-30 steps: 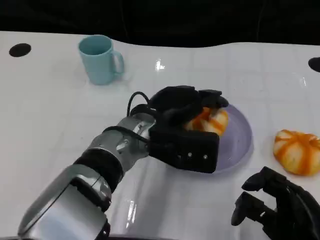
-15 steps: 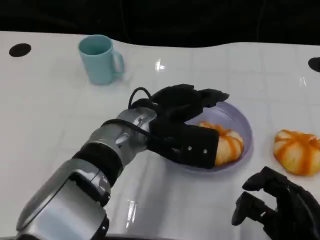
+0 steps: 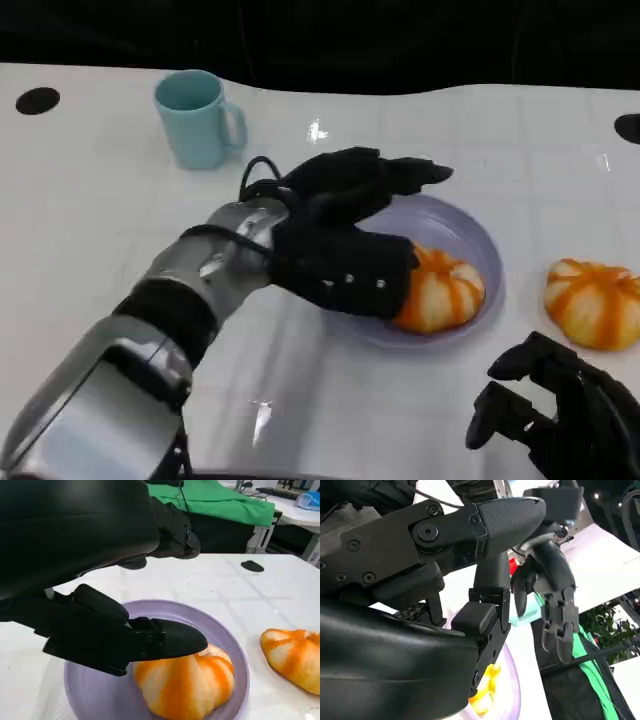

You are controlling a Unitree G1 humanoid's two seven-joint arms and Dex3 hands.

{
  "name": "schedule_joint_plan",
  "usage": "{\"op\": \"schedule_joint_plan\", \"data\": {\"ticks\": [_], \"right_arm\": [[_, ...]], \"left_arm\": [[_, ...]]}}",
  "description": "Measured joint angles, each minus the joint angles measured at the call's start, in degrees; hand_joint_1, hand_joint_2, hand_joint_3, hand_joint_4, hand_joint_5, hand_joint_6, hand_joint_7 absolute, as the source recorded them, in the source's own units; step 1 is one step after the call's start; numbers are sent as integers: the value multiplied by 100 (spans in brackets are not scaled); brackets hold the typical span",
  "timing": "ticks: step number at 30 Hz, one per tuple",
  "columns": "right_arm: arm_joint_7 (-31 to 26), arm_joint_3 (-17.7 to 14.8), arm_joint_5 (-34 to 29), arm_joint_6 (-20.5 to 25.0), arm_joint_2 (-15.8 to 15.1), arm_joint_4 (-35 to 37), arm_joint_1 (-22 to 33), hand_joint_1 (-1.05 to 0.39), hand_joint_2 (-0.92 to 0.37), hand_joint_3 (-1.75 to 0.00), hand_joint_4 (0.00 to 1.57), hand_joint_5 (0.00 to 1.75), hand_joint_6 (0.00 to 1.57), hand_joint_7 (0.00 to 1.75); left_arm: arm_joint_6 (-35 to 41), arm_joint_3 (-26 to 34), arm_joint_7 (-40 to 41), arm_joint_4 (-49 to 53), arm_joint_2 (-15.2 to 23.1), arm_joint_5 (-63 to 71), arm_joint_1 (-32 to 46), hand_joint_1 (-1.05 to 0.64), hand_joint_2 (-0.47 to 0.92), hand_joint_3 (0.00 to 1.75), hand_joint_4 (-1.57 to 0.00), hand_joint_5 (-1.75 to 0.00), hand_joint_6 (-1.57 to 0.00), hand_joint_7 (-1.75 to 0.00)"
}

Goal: Grasp the bread from the table and place it into the plate.

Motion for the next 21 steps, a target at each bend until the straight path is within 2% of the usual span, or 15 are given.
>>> {"op": "schedule_joint_plan", "data": {"ticks": [3, 5, 7, 8, 10, 13, 14, 15, 17, 20, 21], "right_arm": [[0, -16, 6, -1, -1, 0, -6, -50, -92, -23, 73, 154, 78, 106], [0, -24, 11, -1, -1, 1, -7, -50, -92, -23, 73, 154, 79, 105], [-5, -25, 12, 11, -2, -1, -15, -50, -92, -22, 72, 154, 79, 105], [-8, -28, 13, 21, -2, -2, -15, -50, -92, -22, 72, 154, 79, 105], [-14, -38, 16, 43, -4, -4, -13, -50, -92, -22, 72, 154, 79, 105], [-14, -43, 25, 63, -6, -5, -16, -50, -92, -22, 72, 155, 79, 105], [-15, -47, 25, 72, -8, -5, -14, -50, -92, -21, 72, 155, 79, 105], [-13, -43, 27, 81, -8, -5, -19, -50, -92, -21, 72, 155, 79, 105], [-13, -48, 42, 90, -9, -5, -26, -50, -92, -21, 72, 155, 79, 105], [-10, -45, 55, 89, -10, -3, -37, -51, -92, -22, 72, 155, 79, 106], [-11, -46, 54, 88, -11, -3, -41, -50, -92, -21, 72, 155, 79, 106]], "left_arm": [[-74, 351, -534, -232, 89, -585, 357, -75, 92, 45, -2, -48, -21, -9], [-83, 498, -789, -367, 138, -813, 519, -71, 92, 40, -12, -56, -28, -11], [-146, 800, -1123, -505, 153, -1308, 719, -69, 92, 35, -29, -73, -42, -16], [-222, 1002, -1309, -615, 147, -1650, 867, -68, 92, 34, -32, -76, -45, -17], [-300, 1343, -1649, -848, 124, -2239, 1173, -64, 92, 32, -53, -91, -66, -27], [-87, 1728, -2171, -1336, 61, -3020, 1689, -59, 92, 30, -64, -98, -79, -32], [-8, 1800, -2273, -1446, 42, -3173, 1810, -61, 92, 30, -66, -109, -83, -49], [98, 1881, -2364, -1606, 28, -3315, 1957, -61, 92, 31, -66, -116, -81, -63], [274, 2036, -2470, -1988, -6, -3614, 2278, -61, 92, 32, -67, -126, -78, -81], [605, 2214, -2580, -2601, -32, -3989, 2743, -60, 92, 39, -66, -159, -66, -126], [755, 2286, -2644, -2882, -30, -4180, 2942, -60, 92, 40, -66, -164, -64, -131]]}}
